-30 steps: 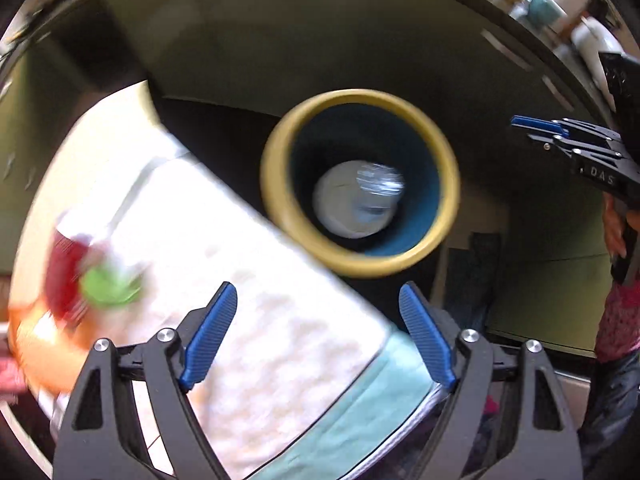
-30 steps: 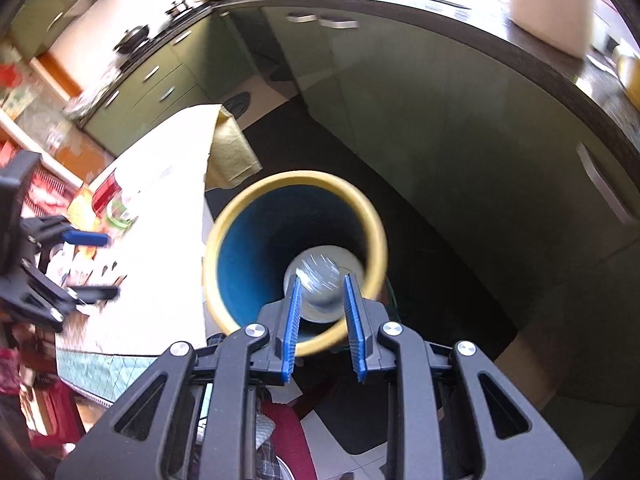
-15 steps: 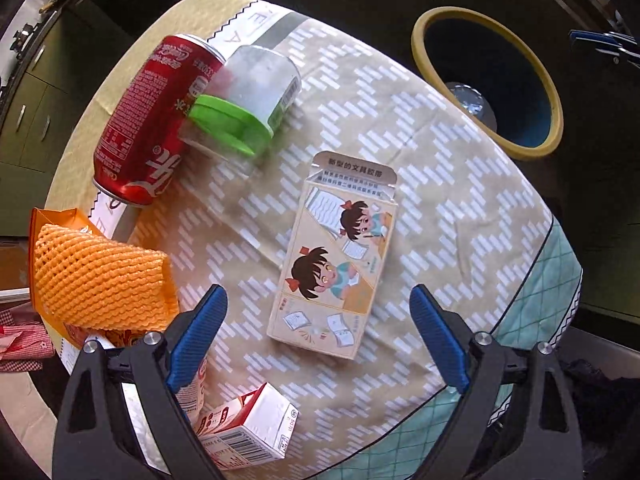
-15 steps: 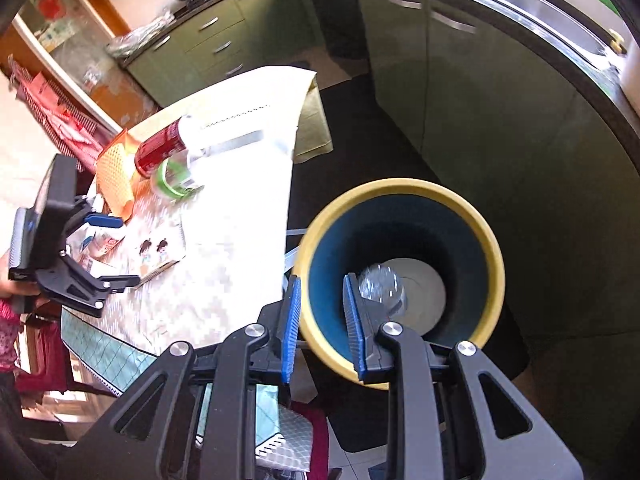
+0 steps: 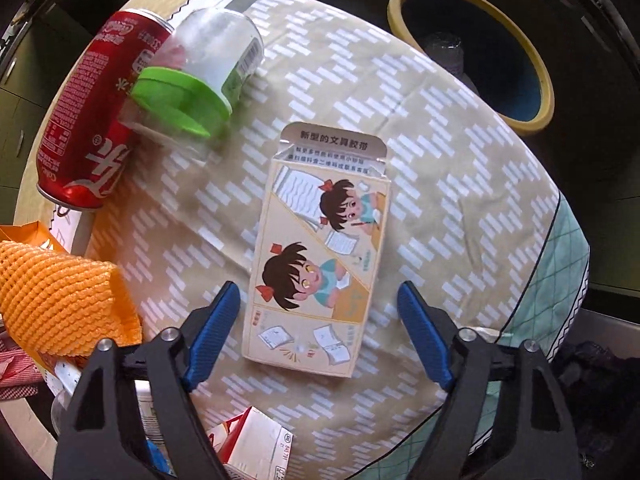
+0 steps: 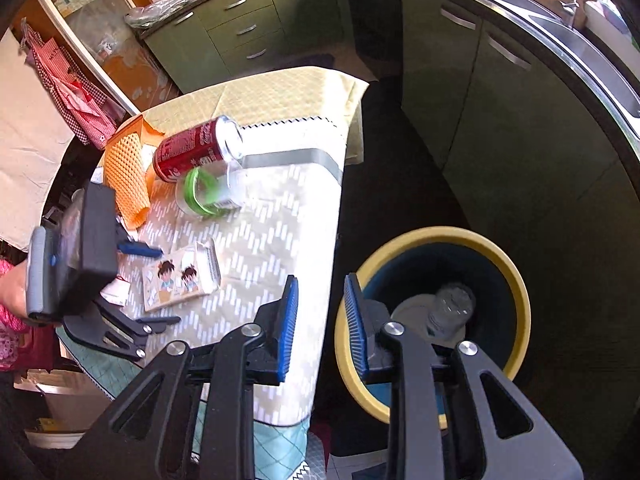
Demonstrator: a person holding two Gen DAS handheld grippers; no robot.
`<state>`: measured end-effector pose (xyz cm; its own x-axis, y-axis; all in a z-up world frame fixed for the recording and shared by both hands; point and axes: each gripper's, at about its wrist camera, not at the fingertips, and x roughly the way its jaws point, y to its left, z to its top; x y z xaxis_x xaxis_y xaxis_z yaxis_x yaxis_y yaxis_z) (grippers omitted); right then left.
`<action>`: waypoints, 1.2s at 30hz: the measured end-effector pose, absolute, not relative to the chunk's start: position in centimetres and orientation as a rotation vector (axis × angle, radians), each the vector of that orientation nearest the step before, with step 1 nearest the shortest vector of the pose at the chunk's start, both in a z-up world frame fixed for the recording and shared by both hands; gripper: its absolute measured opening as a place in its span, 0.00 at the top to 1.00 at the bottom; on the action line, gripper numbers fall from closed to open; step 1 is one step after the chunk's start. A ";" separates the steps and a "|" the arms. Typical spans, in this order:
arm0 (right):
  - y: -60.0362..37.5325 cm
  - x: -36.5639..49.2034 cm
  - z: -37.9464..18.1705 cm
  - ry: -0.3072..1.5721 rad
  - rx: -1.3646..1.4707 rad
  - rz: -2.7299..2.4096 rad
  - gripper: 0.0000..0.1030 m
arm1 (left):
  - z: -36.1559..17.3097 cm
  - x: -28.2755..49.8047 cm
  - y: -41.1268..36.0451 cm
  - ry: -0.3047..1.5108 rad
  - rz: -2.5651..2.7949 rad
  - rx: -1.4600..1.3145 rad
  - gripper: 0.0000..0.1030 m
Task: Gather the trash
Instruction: 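Grasp the green-lidded plastic jar with the right gripper while the left gripper approaches the cartoon box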
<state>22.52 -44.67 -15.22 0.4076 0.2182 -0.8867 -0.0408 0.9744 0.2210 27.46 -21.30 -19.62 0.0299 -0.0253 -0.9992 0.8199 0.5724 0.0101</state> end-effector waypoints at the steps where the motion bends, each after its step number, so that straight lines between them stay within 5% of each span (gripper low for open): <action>1: -44.5 22.9 -15.1 1.135 0.178 0.169 0.60 | -19.9 27.4 -21.1 1.389 -0.757 0.737 0.31; 4: -43.6 24.4 -14.9 1.121 0.172 0.176 0.48 | -20.3 27.0 -20.6 1.382 -0.766 0.723 0.44; 15: -36.9 30.0 -16.8 1.176 0.070 0.232 0.44 | -17.1 23.7 -16.4 1.338 -0.793 0.611 0.45; 22: -31.4 32.5 -17.5 1.194 -0.003 0.276 0.23 | -16.3 20.3 -14.4 1.332 -0.811 0.611 0.45; 31: -28.8 34.9 -19.8 1.247 -0.079 0.206 0.20 | -14.8 17.5 -12.3 1.307 -0.824 0.582 0.46; 36: -28.5 34.8 -19.7 1.259 -0.075 0.211 0.24 | -13.2 17.3 -11.9 1.307 -0.824 0.576 0.55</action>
<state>34.80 -28.50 -19.72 0.2906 0.1173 -0.9496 -0.1991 0.9781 0.0599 17.28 -11.90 -13.23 0.0541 -0.1994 -0.9784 0.7967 0.5993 -0.0781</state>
